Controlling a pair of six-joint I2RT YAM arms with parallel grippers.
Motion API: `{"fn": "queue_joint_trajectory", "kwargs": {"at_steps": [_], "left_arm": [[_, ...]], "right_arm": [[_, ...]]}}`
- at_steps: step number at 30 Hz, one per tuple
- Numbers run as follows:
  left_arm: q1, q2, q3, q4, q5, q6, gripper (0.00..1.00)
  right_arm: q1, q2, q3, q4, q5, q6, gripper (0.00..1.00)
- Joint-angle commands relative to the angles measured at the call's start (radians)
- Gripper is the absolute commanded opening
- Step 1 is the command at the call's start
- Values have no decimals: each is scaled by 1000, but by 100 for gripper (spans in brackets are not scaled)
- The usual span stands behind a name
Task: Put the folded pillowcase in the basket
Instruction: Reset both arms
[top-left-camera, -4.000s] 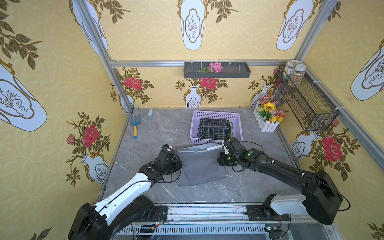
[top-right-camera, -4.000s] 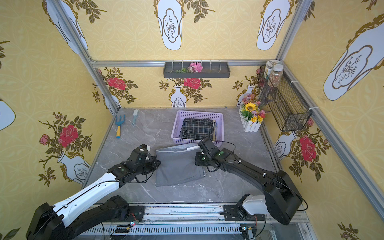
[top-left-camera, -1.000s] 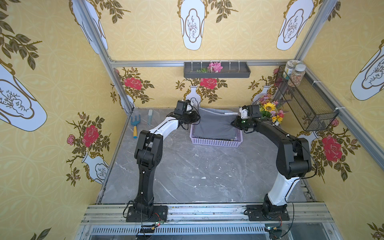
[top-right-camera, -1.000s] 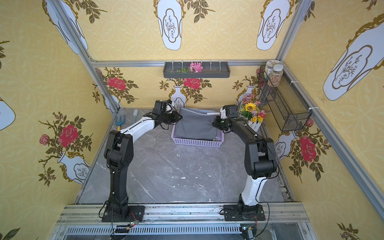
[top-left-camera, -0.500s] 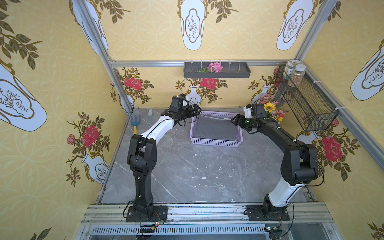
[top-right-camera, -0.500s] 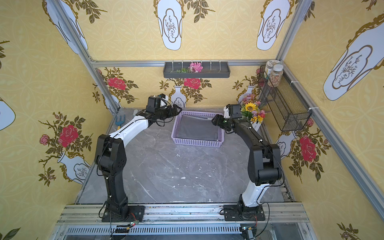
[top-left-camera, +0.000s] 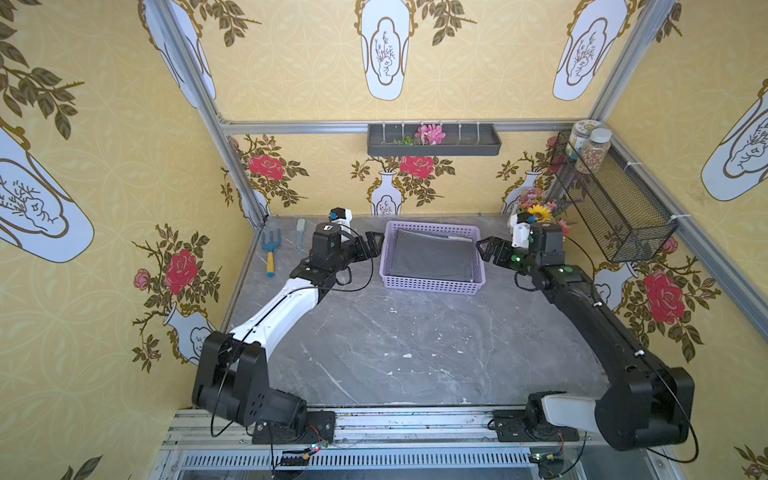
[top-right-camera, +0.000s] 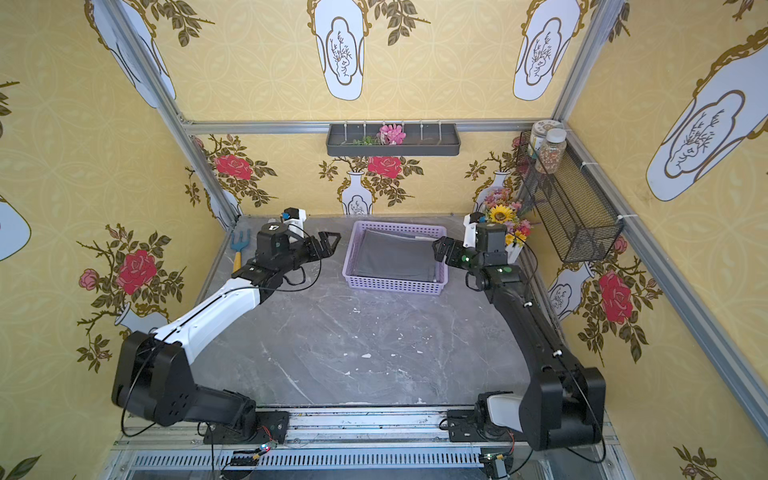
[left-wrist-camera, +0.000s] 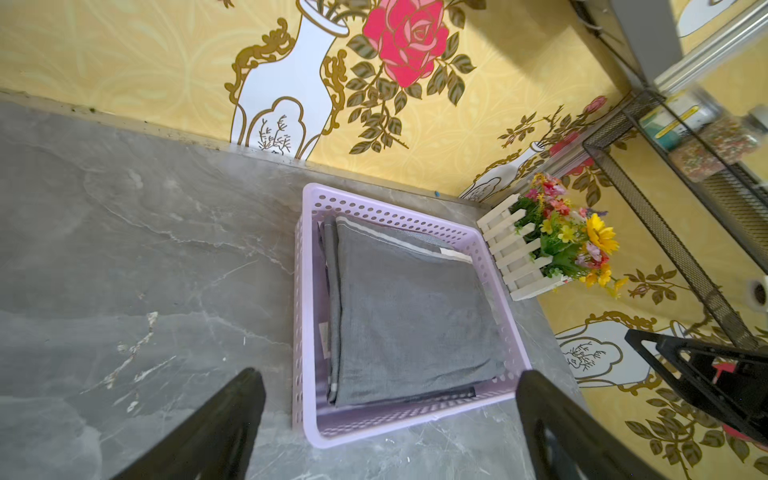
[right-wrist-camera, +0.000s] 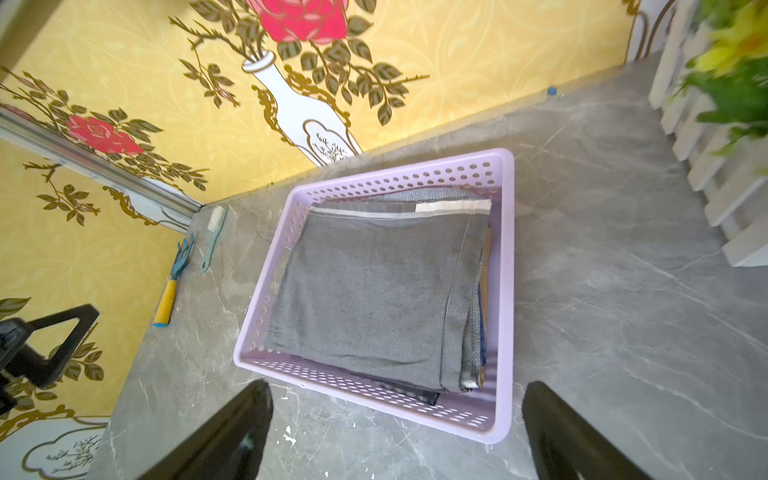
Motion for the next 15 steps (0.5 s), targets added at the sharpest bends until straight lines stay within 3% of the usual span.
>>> {"fn": "queue_joint_trajectory", "kwargs": {"at_steps": [1,6,10,15], "left_arm": [[1,-106,-119,147,-95,51,100],[1,-280,-290,228,-184,108,100],[1,-421,-434,305,-277,110,100],[1,-544,-532,306,-352,158,100]], "right_arm": [[2,-114,-97,136,52,-68,97],[2,-306,-270,245,81,-119,97],[-2,-414,-337,179,285,-14,97],[-1,-483,-372,149,306,-56,97]]}}
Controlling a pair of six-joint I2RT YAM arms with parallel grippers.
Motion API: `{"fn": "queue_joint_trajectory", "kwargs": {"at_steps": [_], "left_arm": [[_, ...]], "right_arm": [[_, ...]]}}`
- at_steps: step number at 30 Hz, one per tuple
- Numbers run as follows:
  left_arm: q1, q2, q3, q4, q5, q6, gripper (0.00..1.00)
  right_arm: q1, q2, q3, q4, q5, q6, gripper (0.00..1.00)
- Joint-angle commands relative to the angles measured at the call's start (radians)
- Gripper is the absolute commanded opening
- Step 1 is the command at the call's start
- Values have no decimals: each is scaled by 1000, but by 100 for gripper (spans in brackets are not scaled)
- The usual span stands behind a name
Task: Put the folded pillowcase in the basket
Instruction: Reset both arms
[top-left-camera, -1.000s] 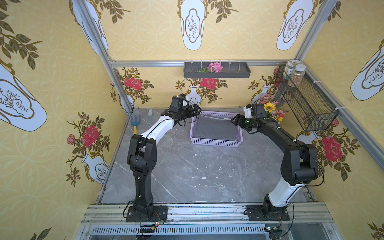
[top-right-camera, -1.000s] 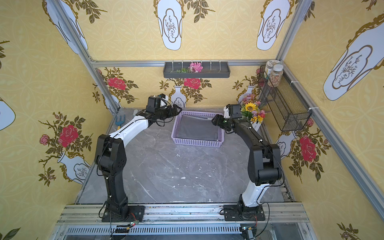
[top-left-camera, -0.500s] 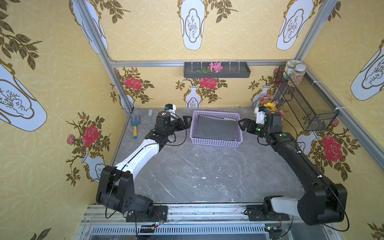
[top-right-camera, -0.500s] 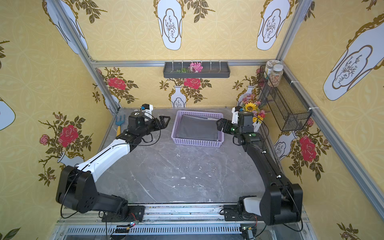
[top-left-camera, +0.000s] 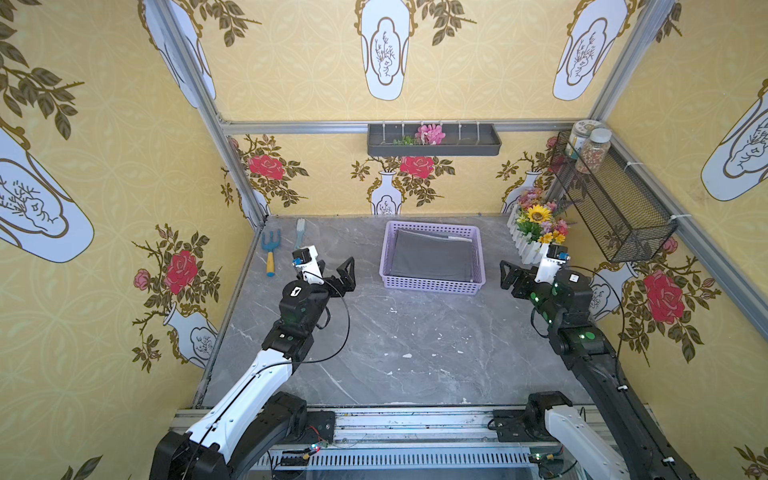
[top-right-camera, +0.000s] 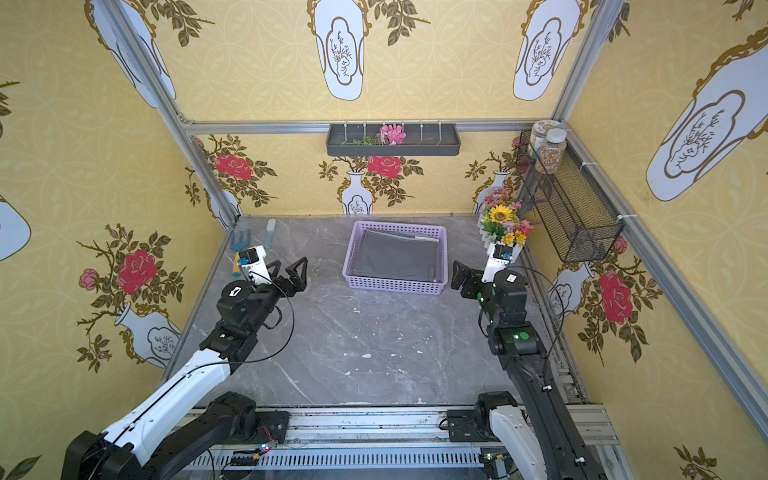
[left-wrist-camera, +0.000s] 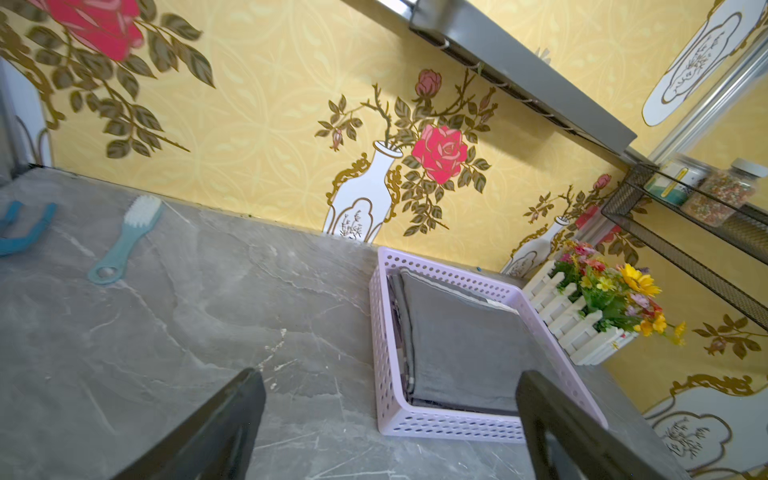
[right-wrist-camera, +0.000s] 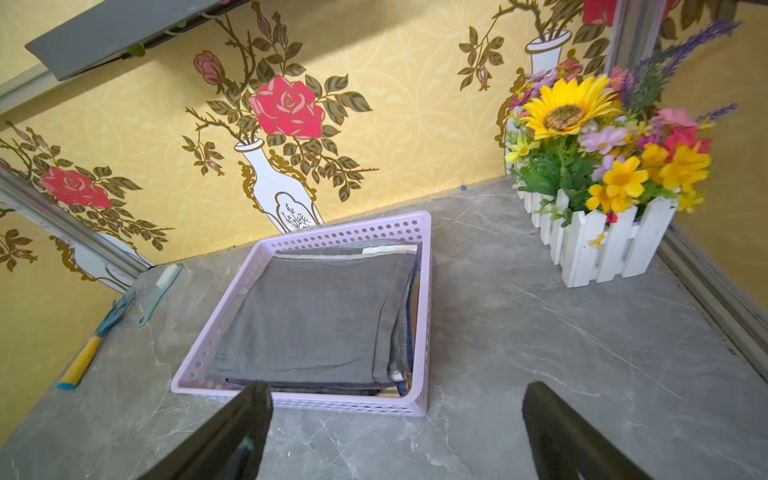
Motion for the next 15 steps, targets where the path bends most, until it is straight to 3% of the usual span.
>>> {"fn": "queue_joint_trajectory", "kwargs": {"at_steps": [1,7,15], "left_arm": [[1,-49,-35,34,-81,61,100],[1,-75,-99,0,-105,145,100],[2,-175,-237,124,-125,227,100]], "right_arm": [[1,-20,-14,2,87,-5,97],[2,-40,-76,21,100,-59,97],[2,-111,-209,165,-5,-149,97]]}}
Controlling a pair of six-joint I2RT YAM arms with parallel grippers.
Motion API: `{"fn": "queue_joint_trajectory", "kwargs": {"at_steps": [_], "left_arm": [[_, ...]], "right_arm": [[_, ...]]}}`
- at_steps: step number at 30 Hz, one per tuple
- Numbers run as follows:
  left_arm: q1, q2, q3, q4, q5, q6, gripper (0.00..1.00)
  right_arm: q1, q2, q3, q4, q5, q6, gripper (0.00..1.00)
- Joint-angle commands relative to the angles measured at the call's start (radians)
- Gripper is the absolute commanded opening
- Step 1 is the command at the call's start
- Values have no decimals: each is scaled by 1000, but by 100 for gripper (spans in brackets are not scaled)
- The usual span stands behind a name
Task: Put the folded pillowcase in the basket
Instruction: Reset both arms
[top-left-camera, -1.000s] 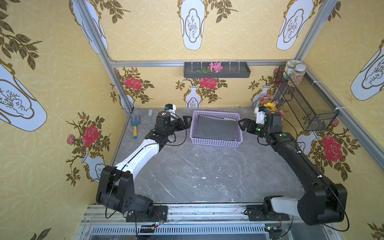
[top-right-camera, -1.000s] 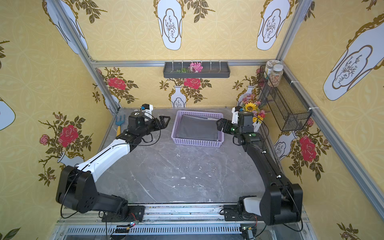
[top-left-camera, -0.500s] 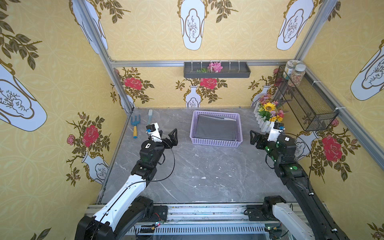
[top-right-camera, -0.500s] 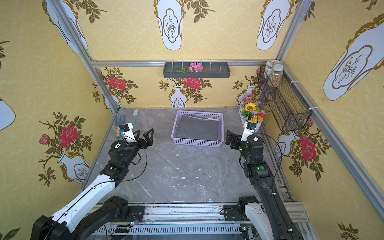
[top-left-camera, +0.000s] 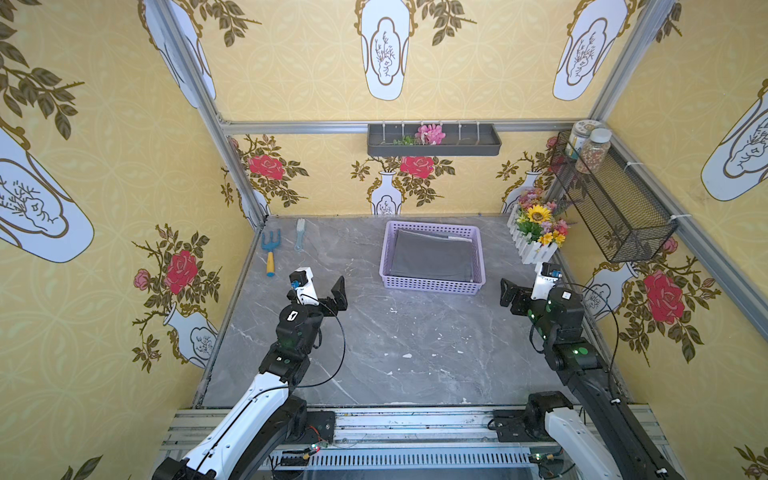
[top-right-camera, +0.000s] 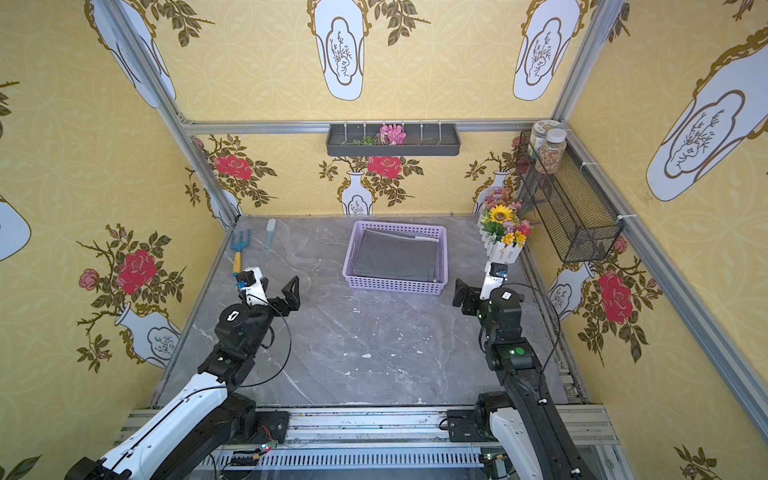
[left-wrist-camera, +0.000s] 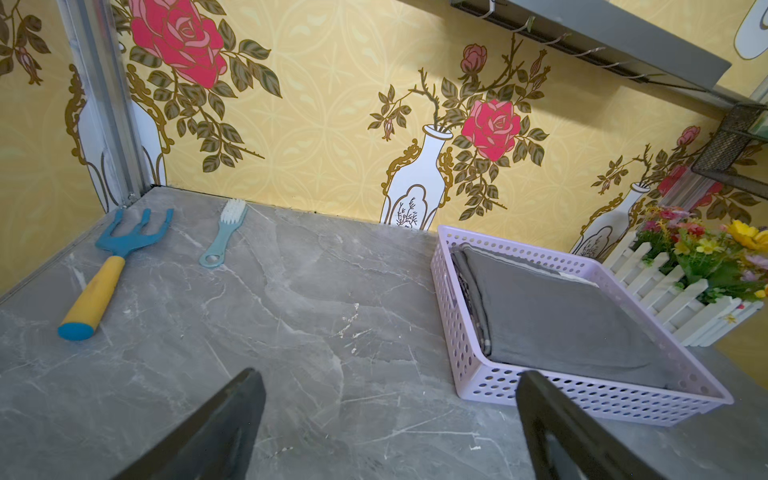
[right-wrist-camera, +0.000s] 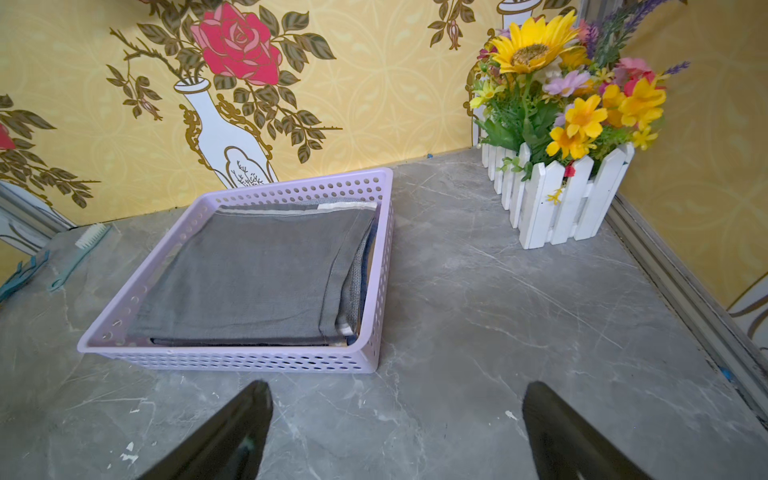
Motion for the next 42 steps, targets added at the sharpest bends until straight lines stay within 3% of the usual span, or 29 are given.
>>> {"fn": "queue_joint_trajectory", "kwargs": {"at_steps": [1,7,14,19,22,25,31,34,42], "left_arm": [[1,-35,-43,98,-42,76,100],[15,-46,-74,113,-138,150,100],[119,66,-181,308,-107,119,100],[262,189,-228,483,37,125,100],[390,275,-241,563,193,67,100],[446,387,-229,625,275,37,100],[451,602,-194,760,306,48,100],[451,567,-181,676,309,56,100],[450,571,-185,688,303,48,100]], "right_arm": [[2,-34,-38,138,-57,-57,97],[1,-61,-115,204,-104,-102,97],[2,-18,-118,220,-83,-83,97],[1,2,-111,212,-95,-84,97],[1,3,-118,213,-85,-85,97],[1,13,-115,209,-64,-83,97],[1,63,-107,215,-44,-92,97],[1,97,-116,252,-19,-82,97],[-6,277,-128,408,56,-149,97]]}}
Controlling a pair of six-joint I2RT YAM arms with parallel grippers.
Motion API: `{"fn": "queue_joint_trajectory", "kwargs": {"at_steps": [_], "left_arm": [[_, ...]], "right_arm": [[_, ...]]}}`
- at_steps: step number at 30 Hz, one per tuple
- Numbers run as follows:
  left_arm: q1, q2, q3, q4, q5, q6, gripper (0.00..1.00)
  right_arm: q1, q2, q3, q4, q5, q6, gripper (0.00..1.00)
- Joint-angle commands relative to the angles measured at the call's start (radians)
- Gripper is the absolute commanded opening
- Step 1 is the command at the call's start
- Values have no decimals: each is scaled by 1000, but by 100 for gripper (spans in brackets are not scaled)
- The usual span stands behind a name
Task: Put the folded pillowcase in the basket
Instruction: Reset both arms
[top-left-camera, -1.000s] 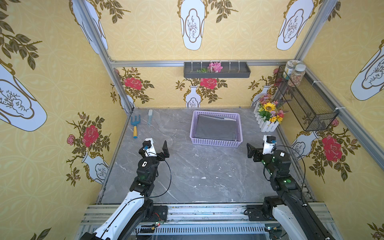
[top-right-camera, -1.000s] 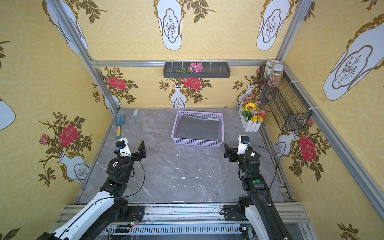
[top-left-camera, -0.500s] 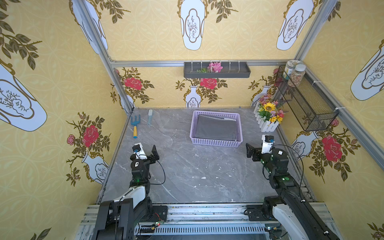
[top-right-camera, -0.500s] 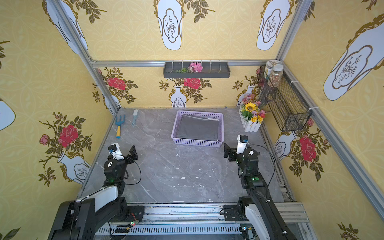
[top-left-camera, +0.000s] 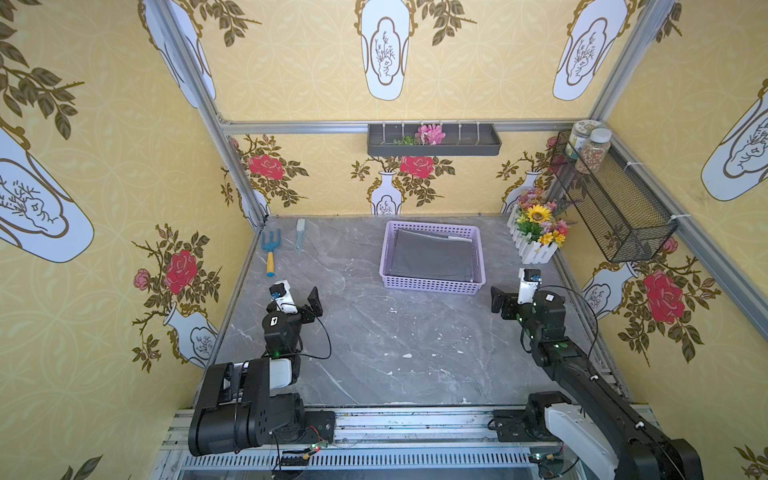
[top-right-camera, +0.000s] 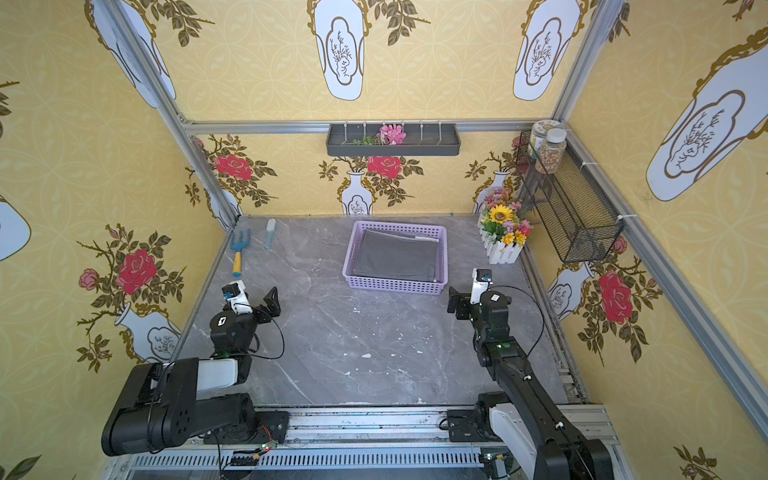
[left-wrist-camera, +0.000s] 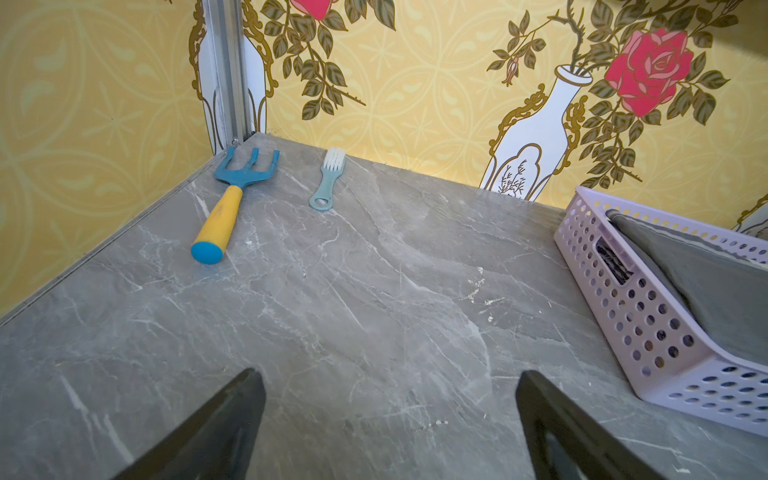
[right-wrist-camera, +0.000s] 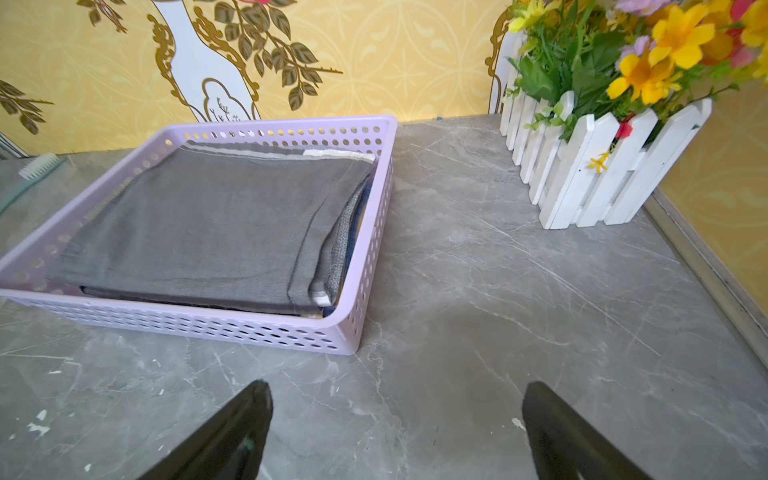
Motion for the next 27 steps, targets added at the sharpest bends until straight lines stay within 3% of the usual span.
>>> {"fn": "queue_joint_trajectory", "kwargs": {"at_steps": [1,9,24,27], "left_arm": [[0,1,2,24,12,0,100],[0,1,1,26,10,1,100],[0,1,2,26,9,1,100],[0,1,2,26,9,1,100]], "right_arm": [[-7,67,-4,141,60,-60,97],[-98,229,-59,348,3,-28,97],[-116,522,-185,807,22,-16,97],[-114,502,-138,683,31,-13,97]]}}
